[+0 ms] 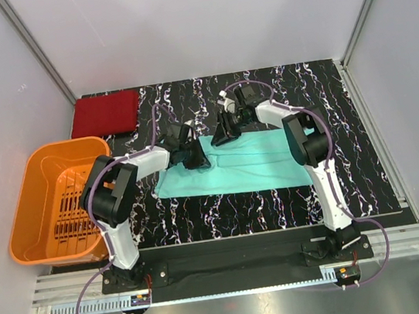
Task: Fold and stack the t-shirts
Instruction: Fold the tshirt
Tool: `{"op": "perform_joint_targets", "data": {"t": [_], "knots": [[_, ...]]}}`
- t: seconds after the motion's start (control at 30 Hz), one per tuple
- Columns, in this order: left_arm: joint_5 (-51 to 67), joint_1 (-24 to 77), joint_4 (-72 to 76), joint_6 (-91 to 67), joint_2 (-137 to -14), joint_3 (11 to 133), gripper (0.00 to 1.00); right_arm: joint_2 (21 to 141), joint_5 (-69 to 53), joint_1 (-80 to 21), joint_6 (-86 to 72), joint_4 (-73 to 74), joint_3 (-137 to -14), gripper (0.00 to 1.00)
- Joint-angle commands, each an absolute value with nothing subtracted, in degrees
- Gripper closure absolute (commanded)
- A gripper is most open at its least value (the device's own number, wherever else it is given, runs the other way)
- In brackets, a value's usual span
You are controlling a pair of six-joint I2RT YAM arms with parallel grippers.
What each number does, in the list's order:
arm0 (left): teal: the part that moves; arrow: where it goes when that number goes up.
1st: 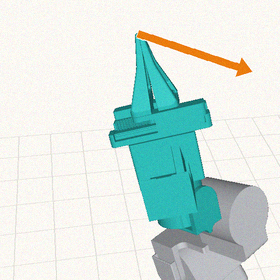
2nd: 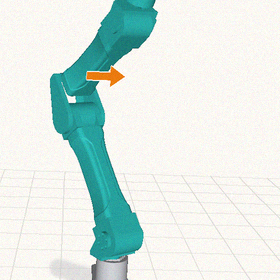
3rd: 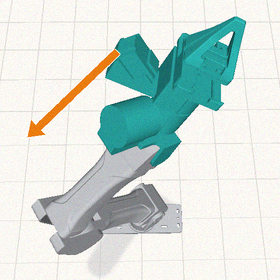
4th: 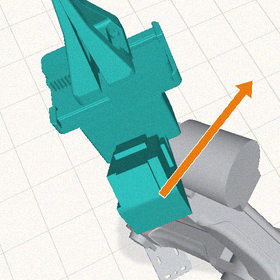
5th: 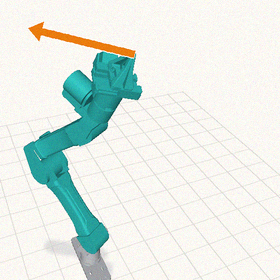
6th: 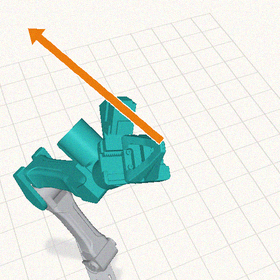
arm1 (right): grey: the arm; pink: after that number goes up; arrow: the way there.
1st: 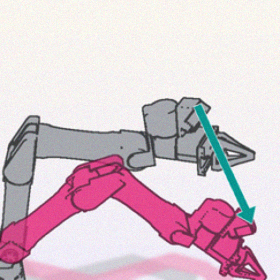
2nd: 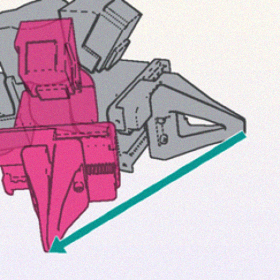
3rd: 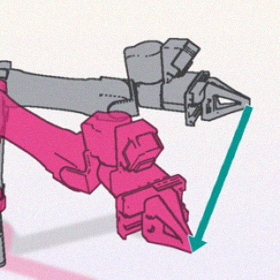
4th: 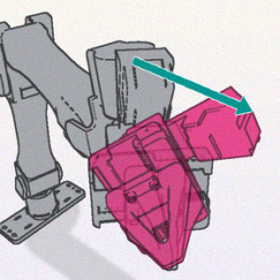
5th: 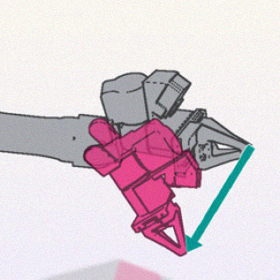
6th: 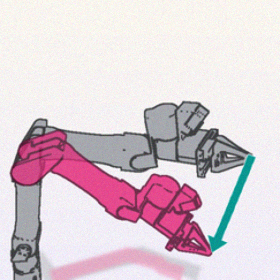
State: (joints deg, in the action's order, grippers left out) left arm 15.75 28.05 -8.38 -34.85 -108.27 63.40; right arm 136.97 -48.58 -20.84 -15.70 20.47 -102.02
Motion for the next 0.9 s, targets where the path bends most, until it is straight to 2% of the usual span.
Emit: {"op": "perform_joint_targets", "data": {"t": [0.0, 0.27, 0.4, 0.47, 0.53, 0.57, 0.87], "knots": [[16.6, 27.6, -5.5, -35.1, -108.7, 65.0, 0.83, 137.4, -52.3, -22.4, -15.1, 19.4, -104.2, 0.61], [17.3, 27.5, -6.8, -35.6, -110.6, 65.8, 0.83, 137.9, -51.6, -23.7, -15.2, 20.0, -104.4, 0.61], [19.3, 27.5, -5.0, -35.7, -109.3, 65.3, 0.81, 137.0, -50.8, -23.8, -14.6, 21.1, -105.0, 0.66], [19.3, 27.6, -4.8, -35.8, -107.9, 64.3, 0.8, 135.8, -49.9, -23.8, -14.2, 21.5, -104.9, 0.64], [19.1, 27.5, -5.3, -35.7, -106.4, 64.1, 0.78, 135.1, -49.4, -23.7, -13.2, 22.6, -104.6, 0.55], [19.1, 27.5, -5.4, -35.7, -106.3, 64.0, 0.77, 134.5, -49.4, -23.7, -12.3, 23.2, -104.6, 0.53], [19.8, 27.5, -5.2, -36.4, -106.8, 65.3, 0.77, 132.3, -48.9, -23.8, -10.5, 22.8, -99.6, 0.48]]}}
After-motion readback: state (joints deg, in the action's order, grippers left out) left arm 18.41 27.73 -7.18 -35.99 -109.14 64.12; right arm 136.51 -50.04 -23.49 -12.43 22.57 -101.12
